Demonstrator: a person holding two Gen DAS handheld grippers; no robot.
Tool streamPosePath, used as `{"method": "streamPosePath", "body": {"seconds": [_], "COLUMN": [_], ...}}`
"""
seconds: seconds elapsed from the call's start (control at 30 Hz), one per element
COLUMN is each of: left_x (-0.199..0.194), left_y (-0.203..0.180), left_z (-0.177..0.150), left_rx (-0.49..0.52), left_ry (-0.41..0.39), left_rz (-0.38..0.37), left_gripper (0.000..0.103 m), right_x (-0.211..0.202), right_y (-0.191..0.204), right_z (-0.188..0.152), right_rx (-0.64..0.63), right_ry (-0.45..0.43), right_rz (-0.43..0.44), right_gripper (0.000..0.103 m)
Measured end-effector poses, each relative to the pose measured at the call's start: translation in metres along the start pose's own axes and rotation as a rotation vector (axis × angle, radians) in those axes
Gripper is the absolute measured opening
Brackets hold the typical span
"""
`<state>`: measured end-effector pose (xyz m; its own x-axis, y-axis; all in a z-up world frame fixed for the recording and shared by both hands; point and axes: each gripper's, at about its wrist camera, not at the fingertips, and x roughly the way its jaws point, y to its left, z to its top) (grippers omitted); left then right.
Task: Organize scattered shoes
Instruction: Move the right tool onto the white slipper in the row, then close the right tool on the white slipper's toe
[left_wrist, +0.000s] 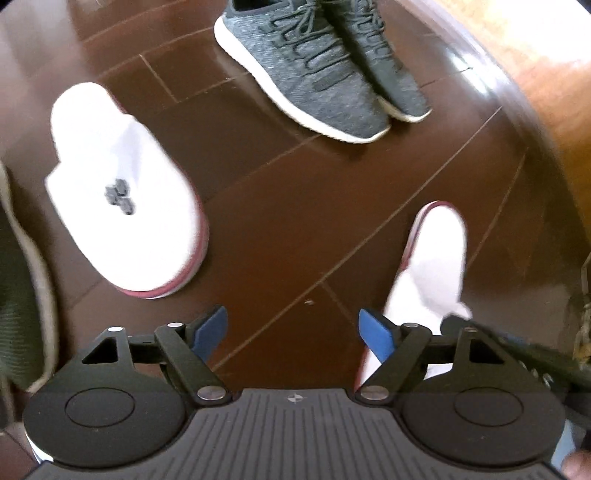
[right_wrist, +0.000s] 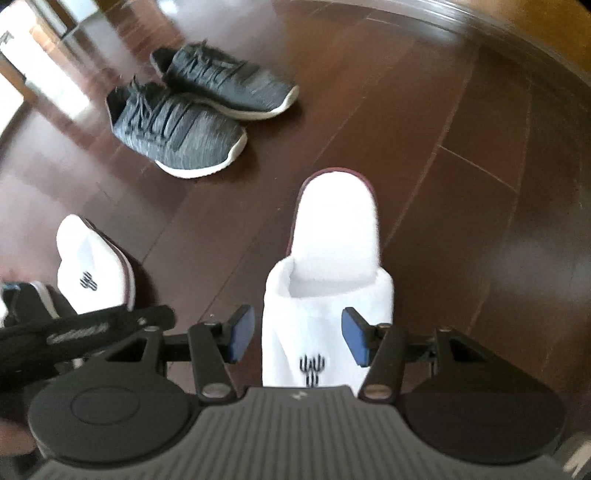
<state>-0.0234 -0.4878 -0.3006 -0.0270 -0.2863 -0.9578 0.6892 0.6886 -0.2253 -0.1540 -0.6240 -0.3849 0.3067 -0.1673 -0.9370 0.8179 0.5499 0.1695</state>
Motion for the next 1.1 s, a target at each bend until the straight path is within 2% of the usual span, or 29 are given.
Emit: {"method": "streamPosePath", "body": {"seconds": [0.23, 0.33, 0.4, 0.5, 0.63, 0.73, 0.77, 0.8, 0.9, 1.1], "left_x": [-0.004, -0.014, -0.022, -0.033, -0.041, -0.039, -0.039, -0.039, -0.039, -0.045], "left_y": [0.016, 0.028, 0.037, 0.050, 0.066, 0.075, 0.078, 0.082, 0.085, 0.079], "left_z": [-0.006, -0.008, -0.008, -0.008, -0.011, -0.013, -0.014, -0.015, -0.018, -0.020], "left_rx": [0.005, -0.005, -0.024, -0.049, -0.089, -0.113, -0.129, -0.145, -0.171, -0.174], "left_ry": [0.037, 0.050, 0.050, 0.042, 0.028, 0.049, 0.056, 0.062, 0.079, 0.087], "left_rz": [0.075, 0.091, 0.089, 0.092, 0.098, 0.103, 0.102, 0.100, 0.093, 0.067], "left_gripper": [0.088, 0.090, 0.090, 0.091, 0.092, 0.092, 0.092, 0.092, 0.092, 0.092], "right_x": [0.028, 0.034, 0.036, 0.039, 0.051, 0.061, 0.064, 0.066, 0.069, 0.071], "right_y": [0.009, 0.003, 0.001, 0.005, 0.009, 0.007, 0.003, 0.001, -0.001, -0.004], "right_z": [0.003, 0.002, 0.000, -0.004, -0.005, -0.007, -0.007, -0.008, -0.008, -0.005], "right_rx": [-0.075, -0.050, -0.030, -0.025, -0.005, 0.017, 0.035, 0.045, 0.030, -0.011], "right_ry": [0.025, 0.026, 0.026, 0.031, 0.049, 0.055, 0.056, 0.057, 0.066, 0.076], "right_rz": [-0.053, -0.109, -0.129, -0.156, -0.166, -0.196, -0.186, -0.175, -0.164, -0.146], "right_gripper": [0.058, 0.060, 0.067, 0.071, 0.072, 0.072, 0.069, 0.058, 0.048, 0.041]}}
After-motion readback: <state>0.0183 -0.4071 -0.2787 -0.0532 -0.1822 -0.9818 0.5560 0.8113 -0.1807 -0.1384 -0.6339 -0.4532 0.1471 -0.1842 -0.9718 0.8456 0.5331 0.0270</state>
